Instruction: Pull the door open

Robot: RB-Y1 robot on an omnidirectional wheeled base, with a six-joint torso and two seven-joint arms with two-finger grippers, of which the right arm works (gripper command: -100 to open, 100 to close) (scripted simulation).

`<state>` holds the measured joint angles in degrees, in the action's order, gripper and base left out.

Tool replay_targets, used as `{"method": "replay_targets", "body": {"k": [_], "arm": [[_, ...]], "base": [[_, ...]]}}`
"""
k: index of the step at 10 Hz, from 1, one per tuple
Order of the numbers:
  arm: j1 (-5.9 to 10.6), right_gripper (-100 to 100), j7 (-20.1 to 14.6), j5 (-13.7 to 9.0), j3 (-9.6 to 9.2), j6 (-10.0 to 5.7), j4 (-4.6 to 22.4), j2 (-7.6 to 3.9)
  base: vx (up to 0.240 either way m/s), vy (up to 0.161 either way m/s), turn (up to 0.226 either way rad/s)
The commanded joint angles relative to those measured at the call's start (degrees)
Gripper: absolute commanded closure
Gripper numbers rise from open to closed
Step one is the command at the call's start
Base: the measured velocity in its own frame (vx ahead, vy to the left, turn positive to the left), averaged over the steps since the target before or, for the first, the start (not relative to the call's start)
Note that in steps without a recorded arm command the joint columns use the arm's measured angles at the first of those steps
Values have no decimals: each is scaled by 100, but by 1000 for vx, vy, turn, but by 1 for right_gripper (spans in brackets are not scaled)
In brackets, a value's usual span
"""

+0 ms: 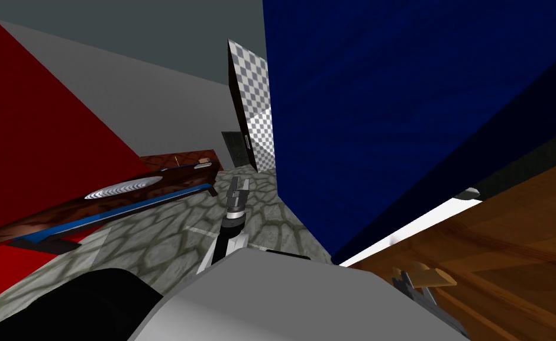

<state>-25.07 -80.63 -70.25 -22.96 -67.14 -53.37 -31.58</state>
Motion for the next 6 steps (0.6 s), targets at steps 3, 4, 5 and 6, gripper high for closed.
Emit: {"method": "replay_targets", "body": {"k": [3,4,5,6], "arm": [[4,100,-128,194,-236,-101,30,-30],[-9,100,-149,246,-300,-133,11,-50],[-24,100,-172,302,-371,-168,-11,-72],[-40,100,-197,361,-445,-206,-34,-95]], "base": [[-167,32,44],[-248,1,78],[-225,6,65],[-192,63,40]]}}
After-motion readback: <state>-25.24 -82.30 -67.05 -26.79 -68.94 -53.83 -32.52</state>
